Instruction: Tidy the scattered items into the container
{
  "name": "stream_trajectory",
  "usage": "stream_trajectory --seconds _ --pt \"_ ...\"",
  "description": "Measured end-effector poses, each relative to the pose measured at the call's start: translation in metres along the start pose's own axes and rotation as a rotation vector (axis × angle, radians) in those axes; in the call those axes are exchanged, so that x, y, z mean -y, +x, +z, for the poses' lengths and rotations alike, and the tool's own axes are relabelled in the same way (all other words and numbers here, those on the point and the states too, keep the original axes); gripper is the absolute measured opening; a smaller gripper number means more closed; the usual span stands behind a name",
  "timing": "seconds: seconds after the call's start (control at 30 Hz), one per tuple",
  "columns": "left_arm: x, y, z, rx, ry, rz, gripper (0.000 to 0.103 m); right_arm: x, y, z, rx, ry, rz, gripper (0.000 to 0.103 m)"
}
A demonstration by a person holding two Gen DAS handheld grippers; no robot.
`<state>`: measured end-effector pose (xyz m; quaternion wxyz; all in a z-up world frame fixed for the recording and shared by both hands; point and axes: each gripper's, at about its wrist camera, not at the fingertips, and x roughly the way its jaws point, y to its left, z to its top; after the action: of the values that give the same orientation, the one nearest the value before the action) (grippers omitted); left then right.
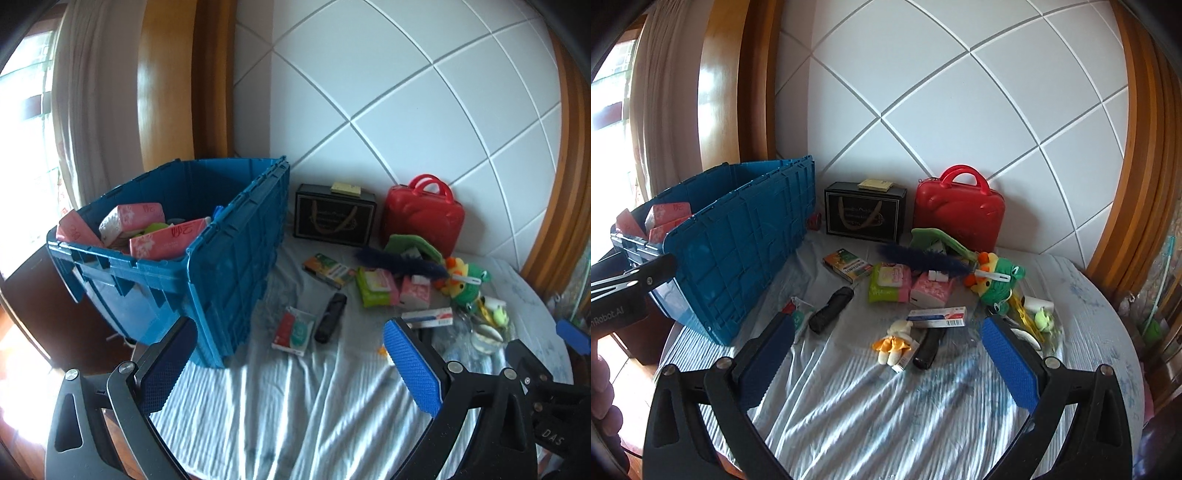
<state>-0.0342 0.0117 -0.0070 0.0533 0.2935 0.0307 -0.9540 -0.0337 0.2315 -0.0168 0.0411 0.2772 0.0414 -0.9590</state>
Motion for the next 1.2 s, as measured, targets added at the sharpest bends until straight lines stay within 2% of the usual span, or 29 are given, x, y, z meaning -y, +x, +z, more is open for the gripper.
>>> stream_trajectory --seconds 0.2,0.47,1.2 --pt "0.003 -0.017 -0.008 0.025 0.044 0.004 0.102 0.003 -0.014 -0.013 -0.006 0.013 -0.001 0.103" --pt "-0.013 -0.024 -0.014 0.027 0.027 -0.002 0.102 -0.006 -0.022 -0.024 -0.019 0.021 -0.006 0.103" --pt "-0.022 -0.040 -0.019 0.004 0.044 0.003 0.102 -0.016 -0.045 -0.024 0.012 0.013 -0.019 0.103"
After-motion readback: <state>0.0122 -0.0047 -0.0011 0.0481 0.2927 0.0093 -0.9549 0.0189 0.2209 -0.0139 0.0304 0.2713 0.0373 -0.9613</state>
